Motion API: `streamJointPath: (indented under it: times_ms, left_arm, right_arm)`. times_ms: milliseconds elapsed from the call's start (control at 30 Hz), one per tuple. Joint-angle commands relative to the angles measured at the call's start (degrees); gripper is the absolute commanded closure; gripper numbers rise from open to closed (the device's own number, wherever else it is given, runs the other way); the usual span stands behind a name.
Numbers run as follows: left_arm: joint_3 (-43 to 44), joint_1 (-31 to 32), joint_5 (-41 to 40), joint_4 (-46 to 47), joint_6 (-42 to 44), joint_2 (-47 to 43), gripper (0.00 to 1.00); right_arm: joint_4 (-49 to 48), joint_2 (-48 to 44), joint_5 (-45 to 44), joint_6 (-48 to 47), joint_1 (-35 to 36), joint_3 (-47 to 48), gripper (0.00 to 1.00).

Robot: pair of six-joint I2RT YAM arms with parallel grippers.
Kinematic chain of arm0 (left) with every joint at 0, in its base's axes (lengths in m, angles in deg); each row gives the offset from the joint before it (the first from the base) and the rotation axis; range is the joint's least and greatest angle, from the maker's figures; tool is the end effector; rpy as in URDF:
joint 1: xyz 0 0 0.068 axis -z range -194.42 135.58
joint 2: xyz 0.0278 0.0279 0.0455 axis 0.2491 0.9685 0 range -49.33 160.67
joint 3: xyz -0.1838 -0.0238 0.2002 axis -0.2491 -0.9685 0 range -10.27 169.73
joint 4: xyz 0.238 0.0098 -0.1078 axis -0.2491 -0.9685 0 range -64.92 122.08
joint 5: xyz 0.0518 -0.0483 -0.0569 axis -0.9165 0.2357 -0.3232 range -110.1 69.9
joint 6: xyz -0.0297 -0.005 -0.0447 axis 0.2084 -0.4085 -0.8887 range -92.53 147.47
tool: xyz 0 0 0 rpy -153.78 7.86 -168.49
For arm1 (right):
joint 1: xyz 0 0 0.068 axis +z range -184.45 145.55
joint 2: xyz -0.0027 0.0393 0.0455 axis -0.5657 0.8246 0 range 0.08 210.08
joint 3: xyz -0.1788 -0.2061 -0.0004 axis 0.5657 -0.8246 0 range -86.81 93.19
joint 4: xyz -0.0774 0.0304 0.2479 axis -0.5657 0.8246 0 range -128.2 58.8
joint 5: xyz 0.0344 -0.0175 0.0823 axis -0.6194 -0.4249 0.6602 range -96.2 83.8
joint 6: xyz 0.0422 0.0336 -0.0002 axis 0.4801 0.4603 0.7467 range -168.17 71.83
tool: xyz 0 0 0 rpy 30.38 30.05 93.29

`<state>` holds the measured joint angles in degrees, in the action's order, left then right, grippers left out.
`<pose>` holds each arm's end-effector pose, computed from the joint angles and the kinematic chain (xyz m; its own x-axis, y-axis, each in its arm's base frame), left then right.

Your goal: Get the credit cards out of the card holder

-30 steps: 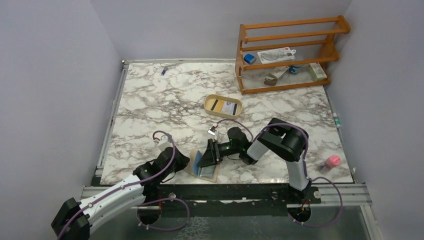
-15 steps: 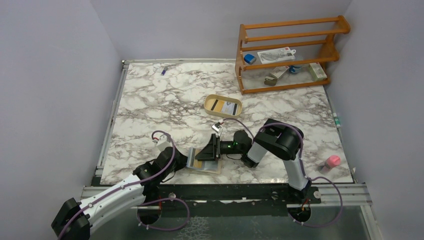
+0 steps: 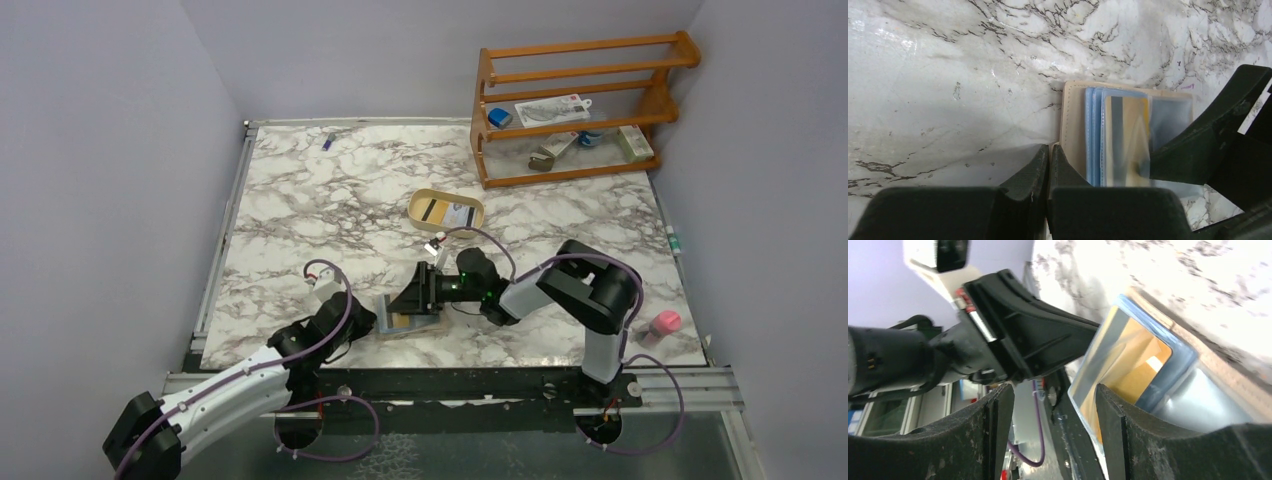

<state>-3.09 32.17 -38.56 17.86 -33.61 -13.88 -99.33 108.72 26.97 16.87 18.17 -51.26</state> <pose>0.0965 -0.0856 0.1306 -0.6872 -0.4817 -0.5438 -0.1506 0.8268 -0.5420 0.1876 0.2777 0.1251 -0.9507 0.0056 -0.3101 -0.3038 0.1843 0.9347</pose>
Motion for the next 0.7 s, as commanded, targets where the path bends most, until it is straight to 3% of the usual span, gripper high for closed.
streamJointPath:
  times_ms: [0,400,667]
  left_arm:
    - [1.0,0.0,-2.0,-3.2,0.1,0.6,1.0]
    - [1.2,0.0,-3.3,-4.1,-0.7,-0.2,1.0]
    - [1.4,0.0,-3.3,-3.9,-0.7,0.7,1.0]
  right_arm:
    - [14.5,-2.9,-6.0,-3.7,0.6,1.2,0.34]
    - [30.3,-5.3,-14.7,-6.6,0.5,1.5,0.34]
    - [30.2,-2.4,-14.6,-6.2,0.6,2.3,0.34]
